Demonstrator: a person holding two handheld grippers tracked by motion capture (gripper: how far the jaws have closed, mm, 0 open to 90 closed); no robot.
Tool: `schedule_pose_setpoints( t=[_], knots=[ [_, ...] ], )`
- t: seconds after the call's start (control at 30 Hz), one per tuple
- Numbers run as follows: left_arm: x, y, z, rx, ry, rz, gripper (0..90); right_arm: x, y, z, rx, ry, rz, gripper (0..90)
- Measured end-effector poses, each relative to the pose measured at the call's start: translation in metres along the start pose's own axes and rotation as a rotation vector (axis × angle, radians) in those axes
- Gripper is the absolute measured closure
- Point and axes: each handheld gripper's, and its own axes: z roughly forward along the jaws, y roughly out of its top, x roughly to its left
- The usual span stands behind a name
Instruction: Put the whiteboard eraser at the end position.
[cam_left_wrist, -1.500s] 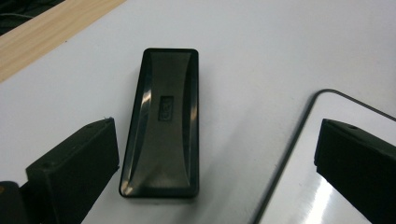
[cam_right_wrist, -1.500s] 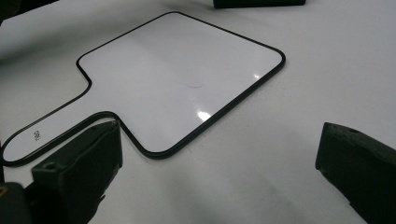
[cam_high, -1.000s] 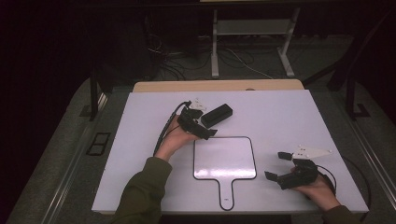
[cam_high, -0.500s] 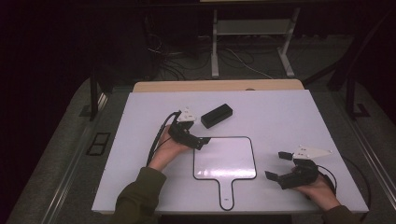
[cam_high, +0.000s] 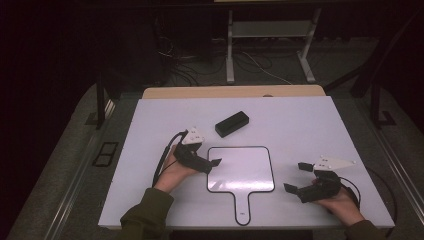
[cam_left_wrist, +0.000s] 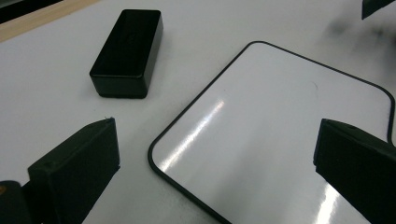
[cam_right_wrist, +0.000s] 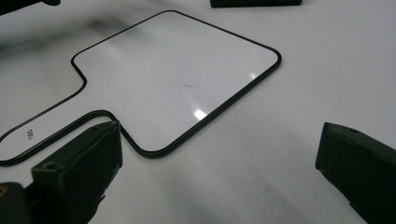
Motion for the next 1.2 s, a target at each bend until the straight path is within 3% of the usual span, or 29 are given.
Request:
schedule_pose_setpoints(
  t=[0.6, 1.2],
  knots=[
    [-0.016, -0.034, -0.032, -0.067, 0.01, -0.024, 0.0, 0.0, 0.0, -0.001, -0.002, -0.003, 0.002, 0.0],
    [-0.024, -0.064, -0.053, -0.044, 0.022, -0.076, 0.0, 0.001, 0.0, 0.0, 0.003, -0.007, 0.001, 0.0]
  ],
)
